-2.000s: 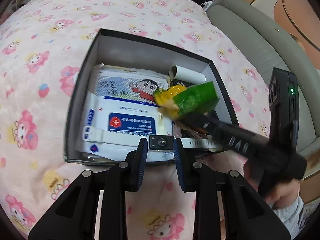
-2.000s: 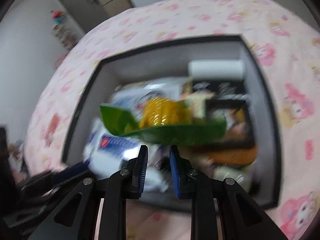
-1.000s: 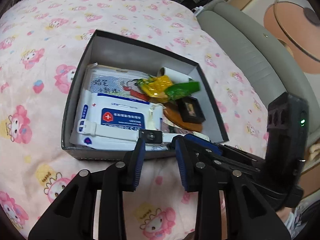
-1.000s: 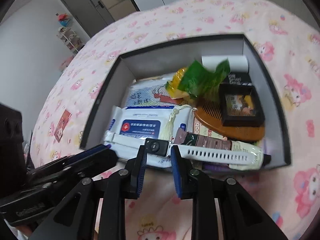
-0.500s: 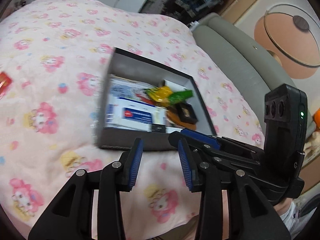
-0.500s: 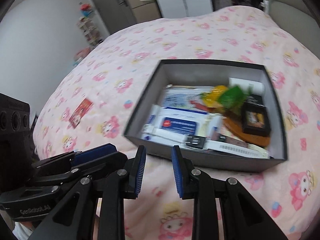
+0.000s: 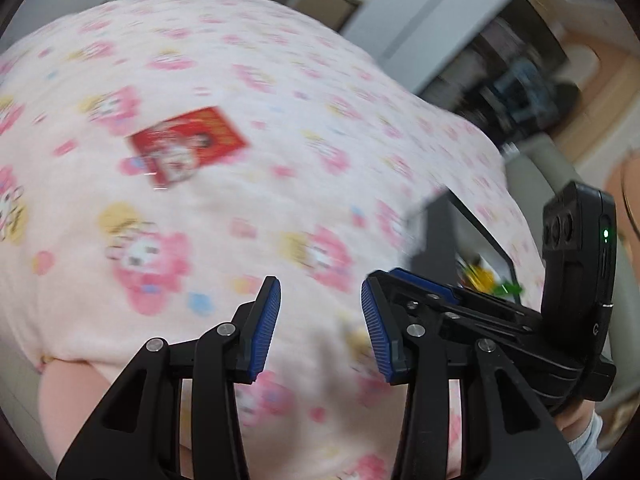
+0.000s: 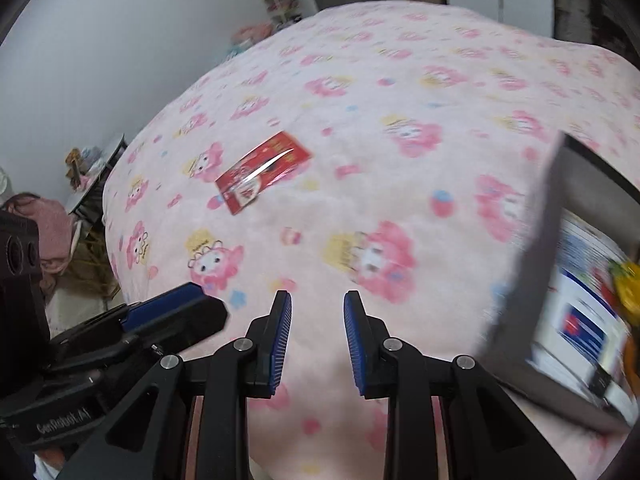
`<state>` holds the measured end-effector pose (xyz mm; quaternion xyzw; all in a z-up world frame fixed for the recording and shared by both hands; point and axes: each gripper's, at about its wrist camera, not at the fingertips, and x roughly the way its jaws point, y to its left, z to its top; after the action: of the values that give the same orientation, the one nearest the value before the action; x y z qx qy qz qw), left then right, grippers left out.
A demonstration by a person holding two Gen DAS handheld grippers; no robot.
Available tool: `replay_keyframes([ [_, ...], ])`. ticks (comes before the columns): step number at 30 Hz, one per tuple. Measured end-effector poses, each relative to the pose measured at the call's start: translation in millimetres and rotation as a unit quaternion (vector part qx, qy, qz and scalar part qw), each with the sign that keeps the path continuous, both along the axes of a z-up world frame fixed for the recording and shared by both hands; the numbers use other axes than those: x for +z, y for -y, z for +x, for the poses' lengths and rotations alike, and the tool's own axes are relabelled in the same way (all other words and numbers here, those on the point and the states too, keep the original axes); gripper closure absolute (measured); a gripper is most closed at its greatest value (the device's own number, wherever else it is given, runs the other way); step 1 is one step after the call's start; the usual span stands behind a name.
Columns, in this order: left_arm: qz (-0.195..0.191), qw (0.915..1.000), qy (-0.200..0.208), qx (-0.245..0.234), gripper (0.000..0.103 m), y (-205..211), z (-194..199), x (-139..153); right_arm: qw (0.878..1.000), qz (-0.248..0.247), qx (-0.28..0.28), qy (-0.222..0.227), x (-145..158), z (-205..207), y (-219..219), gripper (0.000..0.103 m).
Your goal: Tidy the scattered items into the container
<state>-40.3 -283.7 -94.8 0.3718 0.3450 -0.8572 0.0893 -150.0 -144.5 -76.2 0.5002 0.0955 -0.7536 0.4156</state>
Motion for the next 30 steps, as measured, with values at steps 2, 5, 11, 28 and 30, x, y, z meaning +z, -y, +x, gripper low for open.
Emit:
replay_keyframes([
  [2,0.004,0.9997,0.007,0.023,0.060,27,-2,-17,1.000,0.004,0.007,0.000,-11,-8,24,0.080],
  [5,0.017,0.9972,0.020,0.070,0.060,73,-11,-50,1.000,0.012,0.011,0.001,-27,-23,60,0.080],
  [11,0.044,0.9874,0.012,0.152,0.061,137,-23,-89,1.000,0.024,0.012,-0.017,-46,-68,125,0.079],
  [28,0.031,0.9852,0.006,0.169,0.081,157,-41,-115,0.998,0.000,0.061,0.034,-92,-112,199,0.079],
  [30,0.026,0.9882,0.004,0.151,0.081,148,-37,-108,0.998,0.011,0.062,0.026,-85,-99,181,0.079],
])
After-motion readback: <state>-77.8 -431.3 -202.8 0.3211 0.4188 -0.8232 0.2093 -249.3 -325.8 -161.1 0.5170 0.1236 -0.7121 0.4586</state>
